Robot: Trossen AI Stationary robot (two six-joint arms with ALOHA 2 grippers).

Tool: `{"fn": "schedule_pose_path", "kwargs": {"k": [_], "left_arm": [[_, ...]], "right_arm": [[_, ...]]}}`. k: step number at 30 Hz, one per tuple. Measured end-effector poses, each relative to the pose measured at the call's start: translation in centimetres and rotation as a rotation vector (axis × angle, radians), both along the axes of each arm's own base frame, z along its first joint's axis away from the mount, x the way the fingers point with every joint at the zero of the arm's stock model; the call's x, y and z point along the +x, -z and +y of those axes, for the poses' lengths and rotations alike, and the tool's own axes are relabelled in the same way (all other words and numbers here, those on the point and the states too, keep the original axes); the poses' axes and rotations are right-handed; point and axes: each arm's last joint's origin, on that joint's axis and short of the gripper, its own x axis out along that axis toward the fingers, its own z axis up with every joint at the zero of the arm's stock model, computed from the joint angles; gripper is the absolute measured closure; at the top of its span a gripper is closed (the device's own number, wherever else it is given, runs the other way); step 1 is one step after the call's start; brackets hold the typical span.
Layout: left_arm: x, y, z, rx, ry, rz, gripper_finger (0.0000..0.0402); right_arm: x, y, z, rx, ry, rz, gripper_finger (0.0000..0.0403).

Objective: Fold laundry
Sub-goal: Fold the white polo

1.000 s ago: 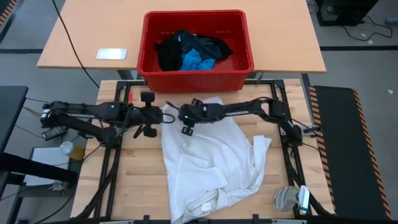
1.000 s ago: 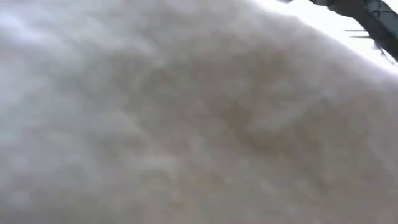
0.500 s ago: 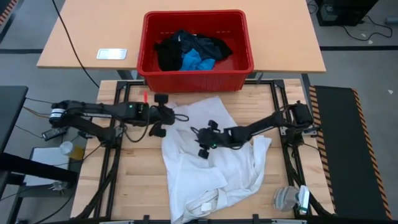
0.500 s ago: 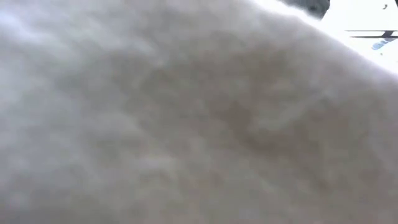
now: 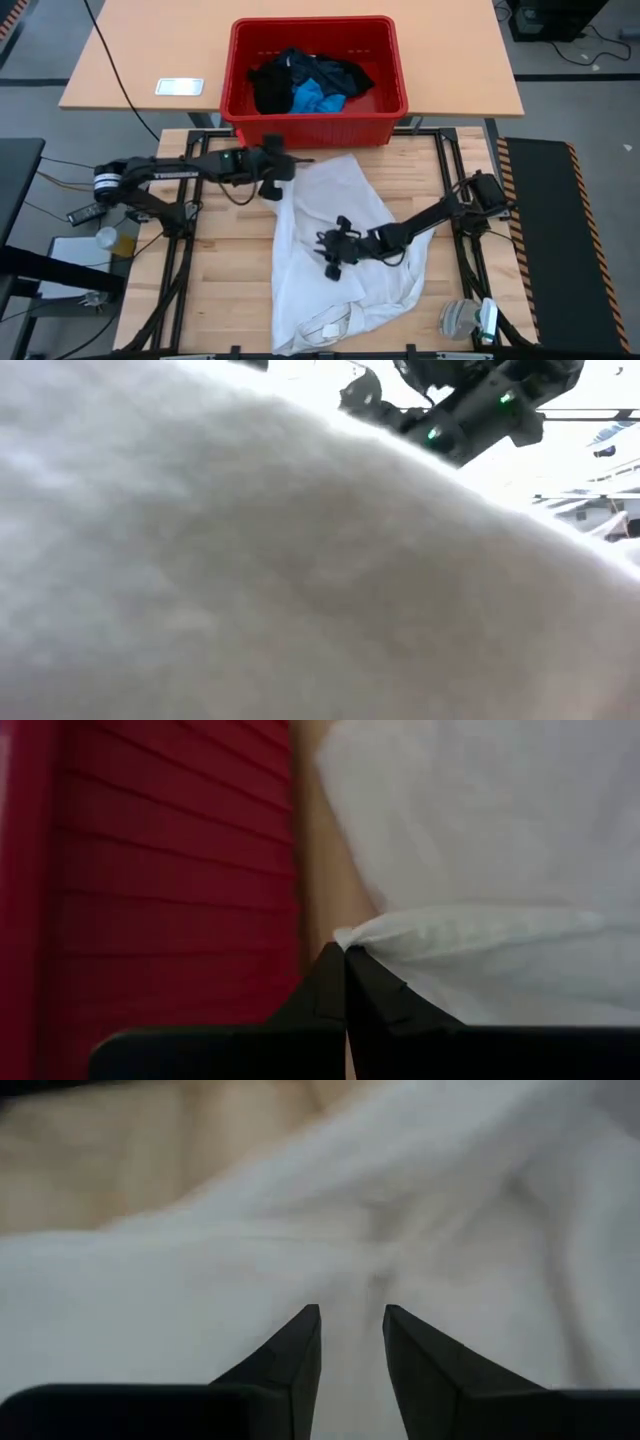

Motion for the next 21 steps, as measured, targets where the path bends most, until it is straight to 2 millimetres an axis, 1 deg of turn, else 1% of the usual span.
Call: {"fn": "schedule_pose_path", "kwargs": {"k": [4,8,10,13,16,18,21], "left_arm": [[0.7,1.2,0.6,0.013,0.017,0.056,0.0401],[1.6,2.0,0.9,0.045,0.049,0.072,0.0399],[1.9,2.3,1.0,0.068,0.081,0.091,0.0388],[2.3,2.7,1.0,0.088,0.143,0.123,0.035],[2.7,3.4,1.3,0.084,0.199,0.149,0.0292],[3.1,3.7,1.7,0.096,0.2,0.143,0.0248],[3.4,3.7,2.2,0.155,0.146,0.126,0.0192]], "right_arm": [[-0.5,-0.4,2.3,0.014,-0.084,-0.033,0.0282],[-1.0,0.9,4.3,0.037,-0.137,-0.006,0.0282],[-1.1,1.8,5.1,0.056,-0.152,0.006,0.0282],[-1.4,3.2,6.1,0.082,-0.152,0.033,0.0282],[-1.5,4.1,6.6,0.091,-0.149,0.037,0.0282],[-1.6,4.2,6.8,0.084,-0.138,0.027,0.0282],[-1.6,4.3,6.8,0.089,-0.122,0.026,0.0282]]}}
